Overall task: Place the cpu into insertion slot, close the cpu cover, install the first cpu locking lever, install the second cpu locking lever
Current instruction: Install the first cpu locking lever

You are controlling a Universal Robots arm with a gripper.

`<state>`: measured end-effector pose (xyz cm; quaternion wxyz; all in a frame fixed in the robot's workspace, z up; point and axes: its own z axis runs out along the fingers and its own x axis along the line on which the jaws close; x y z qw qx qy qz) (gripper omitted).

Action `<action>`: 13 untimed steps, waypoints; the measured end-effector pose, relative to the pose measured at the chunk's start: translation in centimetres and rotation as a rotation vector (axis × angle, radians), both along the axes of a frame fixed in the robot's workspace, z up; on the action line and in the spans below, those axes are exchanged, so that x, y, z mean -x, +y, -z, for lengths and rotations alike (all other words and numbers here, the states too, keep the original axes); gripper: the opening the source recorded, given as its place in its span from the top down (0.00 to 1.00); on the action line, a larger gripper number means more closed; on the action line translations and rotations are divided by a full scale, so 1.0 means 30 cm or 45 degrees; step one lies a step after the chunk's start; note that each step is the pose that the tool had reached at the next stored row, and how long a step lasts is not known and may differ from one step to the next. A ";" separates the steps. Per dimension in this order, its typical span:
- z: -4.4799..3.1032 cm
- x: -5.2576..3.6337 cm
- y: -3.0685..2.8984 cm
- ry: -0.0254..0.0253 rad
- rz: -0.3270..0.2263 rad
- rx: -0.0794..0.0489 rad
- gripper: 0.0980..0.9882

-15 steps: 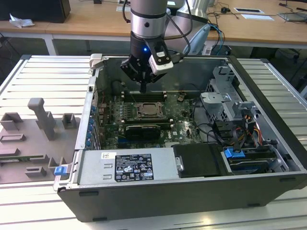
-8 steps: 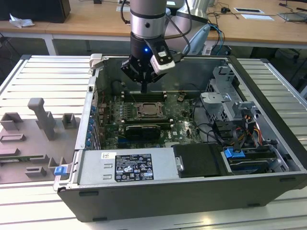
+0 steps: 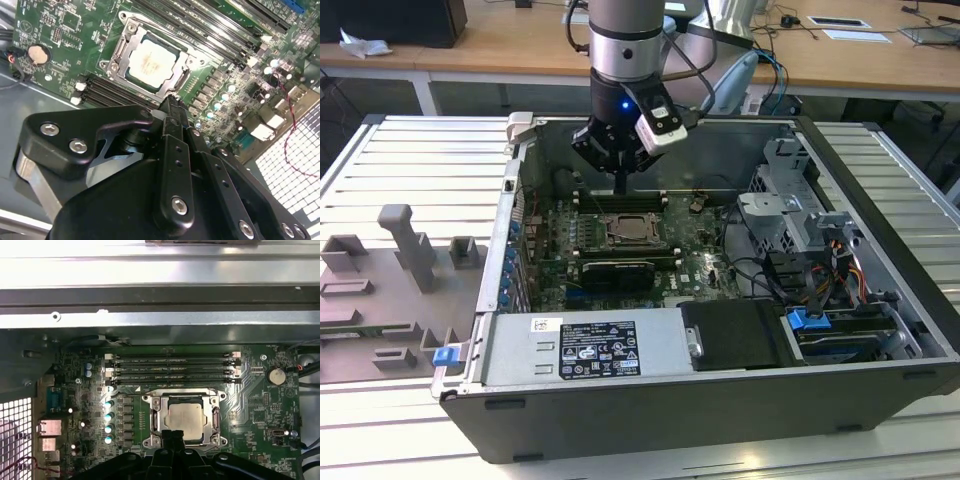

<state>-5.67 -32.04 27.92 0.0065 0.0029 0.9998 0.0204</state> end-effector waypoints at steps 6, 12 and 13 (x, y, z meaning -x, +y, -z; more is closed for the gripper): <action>0.002 0.000 0.000 -0.0004 -0.128 0.000 0.99; 0.005 0.005 0.000 -0.0012 -0.294 0.000 0.99; 0.007 0.011 0.000 -0.0023 -0.294 0.000 0.99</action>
